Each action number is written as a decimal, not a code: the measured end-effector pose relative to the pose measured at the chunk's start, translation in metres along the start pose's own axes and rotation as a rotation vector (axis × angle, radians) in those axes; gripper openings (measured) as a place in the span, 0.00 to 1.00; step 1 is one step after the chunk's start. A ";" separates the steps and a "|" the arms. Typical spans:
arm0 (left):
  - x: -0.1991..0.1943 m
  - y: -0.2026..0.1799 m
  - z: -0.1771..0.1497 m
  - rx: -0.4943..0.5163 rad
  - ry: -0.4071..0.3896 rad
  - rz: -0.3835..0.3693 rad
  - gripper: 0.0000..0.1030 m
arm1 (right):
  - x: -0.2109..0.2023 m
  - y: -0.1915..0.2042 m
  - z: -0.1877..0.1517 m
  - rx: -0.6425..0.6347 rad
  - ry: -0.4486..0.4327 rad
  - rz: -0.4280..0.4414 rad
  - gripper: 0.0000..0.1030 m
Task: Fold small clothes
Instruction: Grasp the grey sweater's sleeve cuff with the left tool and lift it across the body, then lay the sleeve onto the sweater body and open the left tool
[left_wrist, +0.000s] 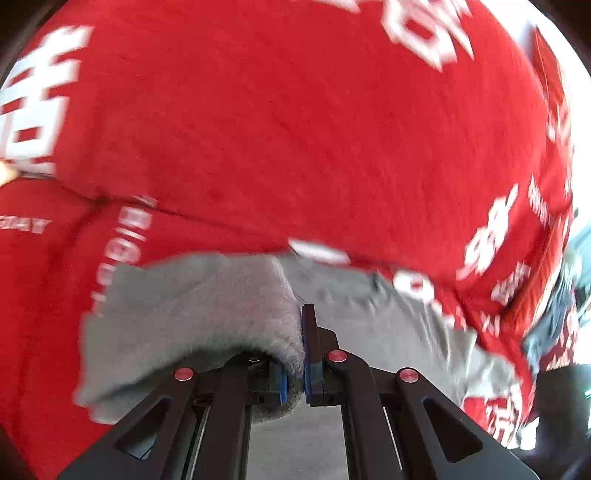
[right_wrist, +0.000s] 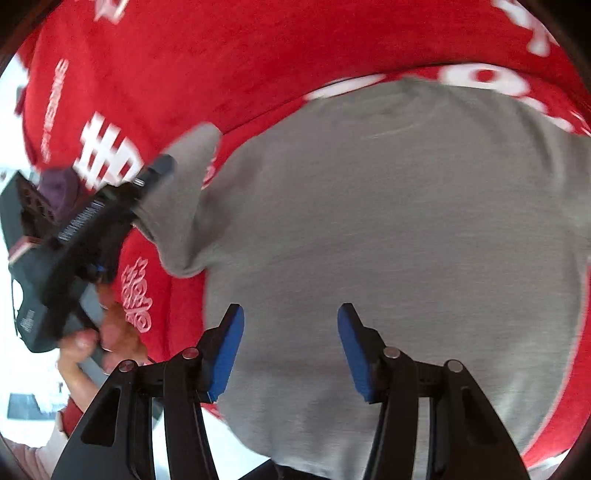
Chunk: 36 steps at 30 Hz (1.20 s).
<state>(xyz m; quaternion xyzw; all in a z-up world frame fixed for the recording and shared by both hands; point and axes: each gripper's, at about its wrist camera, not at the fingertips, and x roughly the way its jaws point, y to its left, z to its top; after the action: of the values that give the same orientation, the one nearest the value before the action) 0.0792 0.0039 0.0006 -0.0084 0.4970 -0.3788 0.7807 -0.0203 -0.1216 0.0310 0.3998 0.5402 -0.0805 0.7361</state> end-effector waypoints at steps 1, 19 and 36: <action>0.013 -0.011 -0.004 0.019 0.028 0.002 0.06 | -0.006 -0.015 0.001 0.029 -0.007 -0.007 0.55; -0.048 0.005 -0.057 0.133 0.098 0.270 0.83 | -0.038 -0.049 0.019 -0.083 -0.066 -0.171 0.56; -0.023 0.114 -0.070 -0.055 0.180 0.446 0.83 | 0.120 0.134 0.031 -1.010 -0.013 -0.516 0.10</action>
<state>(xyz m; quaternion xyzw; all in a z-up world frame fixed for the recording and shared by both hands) 0.0856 0.1247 -0.0614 0.1142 0.5641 -0.1825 0.7972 0.1252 -0.0152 -0.0021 -0.1478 0.5874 0.0081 0.7957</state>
